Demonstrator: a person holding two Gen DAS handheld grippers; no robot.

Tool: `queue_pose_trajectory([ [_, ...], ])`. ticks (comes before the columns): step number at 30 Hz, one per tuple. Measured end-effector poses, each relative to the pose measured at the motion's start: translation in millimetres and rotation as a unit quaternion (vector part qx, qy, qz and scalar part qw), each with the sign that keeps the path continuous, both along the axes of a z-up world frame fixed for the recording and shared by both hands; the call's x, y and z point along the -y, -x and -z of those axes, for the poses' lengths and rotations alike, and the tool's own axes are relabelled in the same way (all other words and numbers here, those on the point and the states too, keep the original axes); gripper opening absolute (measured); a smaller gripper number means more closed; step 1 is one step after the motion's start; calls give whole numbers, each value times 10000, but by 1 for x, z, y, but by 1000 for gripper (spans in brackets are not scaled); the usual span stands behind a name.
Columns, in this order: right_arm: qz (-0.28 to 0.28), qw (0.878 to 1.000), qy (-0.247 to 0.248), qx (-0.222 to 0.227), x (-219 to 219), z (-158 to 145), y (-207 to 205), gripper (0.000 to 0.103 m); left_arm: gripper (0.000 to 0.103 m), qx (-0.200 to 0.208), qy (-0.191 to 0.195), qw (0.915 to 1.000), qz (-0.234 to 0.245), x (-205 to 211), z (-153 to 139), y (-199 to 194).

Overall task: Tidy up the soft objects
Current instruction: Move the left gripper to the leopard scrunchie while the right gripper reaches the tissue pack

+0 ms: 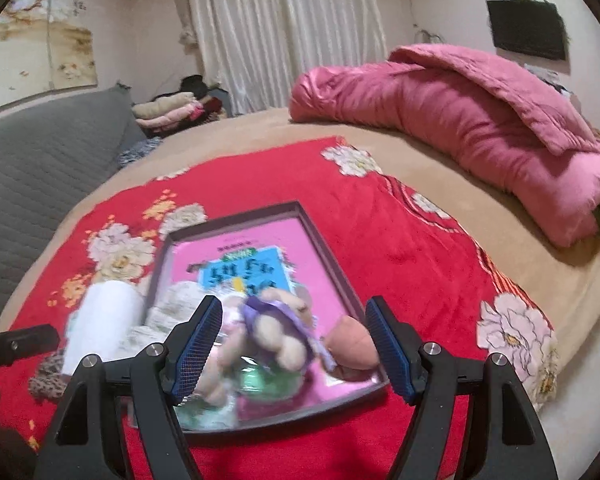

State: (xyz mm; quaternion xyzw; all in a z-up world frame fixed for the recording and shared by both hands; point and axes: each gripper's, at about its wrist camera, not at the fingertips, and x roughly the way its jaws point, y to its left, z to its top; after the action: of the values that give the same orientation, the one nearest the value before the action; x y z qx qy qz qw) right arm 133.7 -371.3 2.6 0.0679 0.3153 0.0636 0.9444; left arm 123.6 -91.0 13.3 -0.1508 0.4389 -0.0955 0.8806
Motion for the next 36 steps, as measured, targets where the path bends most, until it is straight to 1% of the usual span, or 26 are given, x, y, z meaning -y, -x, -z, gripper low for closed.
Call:
queue_pose_trajectory([
  [4,-259,9995,-37,177,-20,-19,5,76,63,-45,118,9997,-206,-22,-2,10],
  [8,-671,9970,-80,374,-47,-37,15,76,63,-40,180,9991,-389,-43,-1,25],
  [16,-1320,9905,90,378,-101,-54,27,76,63,-110,359,9964,-761,-83,11,46],
  [21,-1764,9829,247,463,-136,-70,39,76,63,-231,346,9914,-1243,-113,26,53],
  [27,-2263,9728,347,356,-182,-74,45,76,63,-473,441,9868,-1487,-140,50,56],
  [31,-2715,9617,367,10,-217,-68,40,76,63,-584,424,9858,-1519,-146,64,56],
  [34,-2869,9564,533,-112,-238,-63,36,76,63,-624,335,9859,-1515,-149,74,55],
  [36,-2967,9526,654,-177,-254,-59,32,76,63,-639,356,9860,-1497,-151,83,54],
])
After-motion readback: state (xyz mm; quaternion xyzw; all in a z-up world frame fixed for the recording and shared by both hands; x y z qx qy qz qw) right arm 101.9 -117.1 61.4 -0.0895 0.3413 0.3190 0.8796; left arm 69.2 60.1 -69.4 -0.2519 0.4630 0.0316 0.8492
